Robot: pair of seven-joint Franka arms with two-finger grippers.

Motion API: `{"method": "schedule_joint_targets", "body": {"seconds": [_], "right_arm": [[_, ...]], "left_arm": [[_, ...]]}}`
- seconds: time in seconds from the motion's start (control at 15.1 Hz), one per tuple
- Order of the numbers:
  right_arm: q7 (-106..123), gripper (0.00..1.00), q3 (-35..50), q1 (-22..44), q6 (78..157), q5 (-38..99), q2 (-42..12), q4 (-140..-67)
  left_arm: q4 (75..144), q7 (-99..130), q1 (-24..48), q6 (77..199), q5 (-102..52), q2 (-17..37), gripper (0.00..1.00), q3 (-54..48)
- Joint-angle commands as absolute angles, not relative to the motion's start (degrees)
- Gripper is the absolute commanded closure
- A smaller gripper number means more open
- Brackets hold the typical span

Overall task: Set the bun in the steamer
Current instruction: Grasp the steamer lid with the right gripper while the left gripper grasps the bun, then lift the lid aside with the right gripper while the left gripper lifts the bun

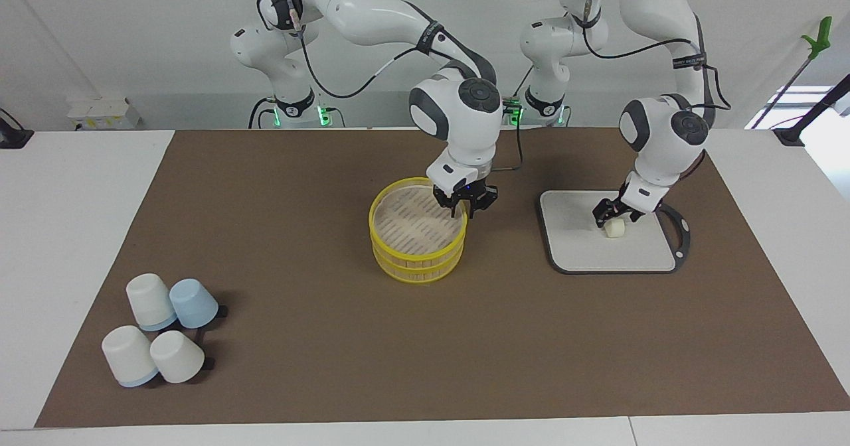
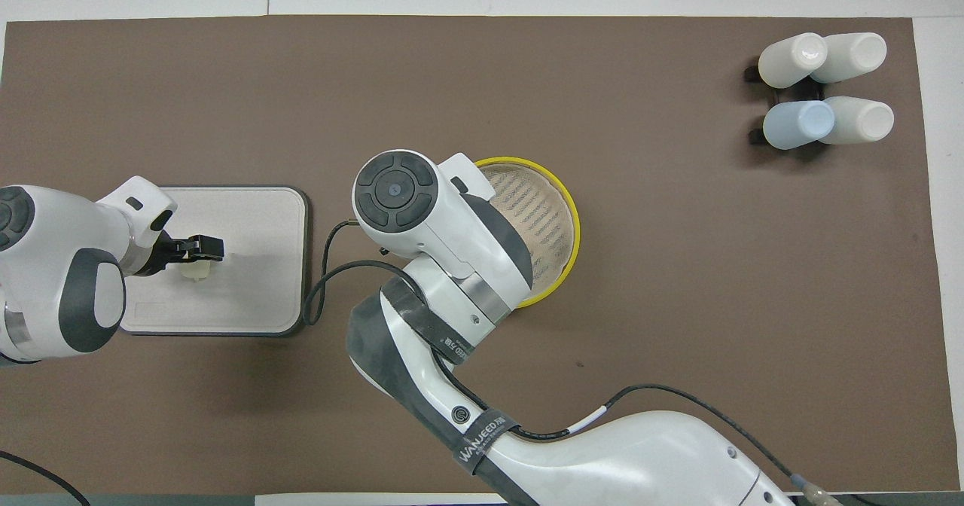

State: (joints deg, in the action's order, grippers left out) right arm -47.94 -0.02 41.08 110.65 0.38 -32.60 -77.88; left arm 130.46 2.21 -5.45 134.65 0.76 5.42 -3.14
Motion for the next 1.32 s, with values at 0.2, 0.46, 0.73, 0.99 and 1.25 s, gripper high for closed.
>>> {"method": "schedule_joint_targets", "body": {"seconds": [0.2, 0.46, 0.73, 0.99, 1.25], "right_arm": [[-46.93, 1.0, -0.35, 40.78, 104.7, -0.53, -31.9, -74.38], [-45.01, 1.0, -0.26, 39.21, 99.77, -0.09, -31.03, -68.92], [-34.22, 1.0, -0.79, 33.07, 96.34, -0.17, -25.94, -69.08], [-21.03, 1.0, -0.88, 24.46, 92.2, -0.44, -21.19, -70.75], [-13.99, 1.0, -0.88, 19.0, 91.67, -0.35, -18.82, -72.68]], "left_arm": [[131.66, 2.81, -4.92, 136.14, 0.18, 5.27, 0.28, -2.9], [131.66, 2.72, -4.83, 135.79, 0.26, 5.27, 0.62, -2.81], [131.4, 2.72, -4.57, 135.35, 0.26, 5.27, 0.64, -2.9], [124.75, 3.68, -4.48, 129.84, 0.18, 7.11, 0.64, -2.9], [115.69, 12.1, 0.51, 119.03, 0.0, 7.56, 0.64, -2.99]]}}
